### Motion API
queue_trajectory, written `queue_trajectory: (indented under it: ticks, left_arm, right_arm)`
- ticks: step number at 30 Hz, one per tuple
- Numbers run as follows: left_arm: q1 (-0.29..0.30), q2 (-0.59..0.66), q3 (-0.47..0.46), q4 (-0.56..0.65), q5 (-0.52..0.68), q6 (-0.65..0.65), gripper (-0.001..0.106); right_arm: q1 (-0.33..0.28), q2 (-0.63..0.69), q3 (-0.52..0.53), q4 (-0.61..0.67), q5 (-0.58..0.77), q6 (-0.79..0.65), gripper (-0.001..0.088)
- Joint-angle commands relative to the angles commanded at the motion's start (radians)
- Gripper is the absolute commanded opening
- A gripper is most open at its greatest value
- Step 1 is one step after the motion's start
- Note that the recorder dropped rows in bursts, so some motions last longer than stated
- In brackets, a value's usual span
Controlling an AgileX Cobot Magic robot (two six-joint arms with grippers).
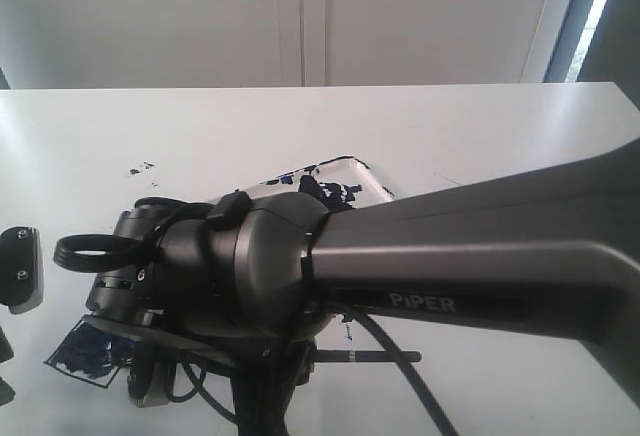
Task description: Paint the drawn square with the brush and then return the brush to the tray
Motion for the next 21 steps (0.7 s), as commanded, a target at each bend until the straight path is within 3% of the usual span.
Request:
queue_trajectory:
  ticks: [9, 15, 21]
  left_arm:
    - [0.0, 0.04, 0.002, -0.105, -0.009, 0.131, 0.052]
    - [0.0, 0.06, 0.002, -0.105, -0.014, 0.145, 0.06]
    - [0.0, 0.084, 0.002, -0.085, -0.001, 0.267, 0.059]
  right_arm:
    - [0.0, 0.0, 0.0, 0.002, 0.0, 0.013, 0.0]
    - [0.0, 0.0, 0.0, 0.002, 0.0, 0.013, 0.0]
    - [0.0, 0.0, 0.0, 0.002, 0.0, 0.009, 0.0]
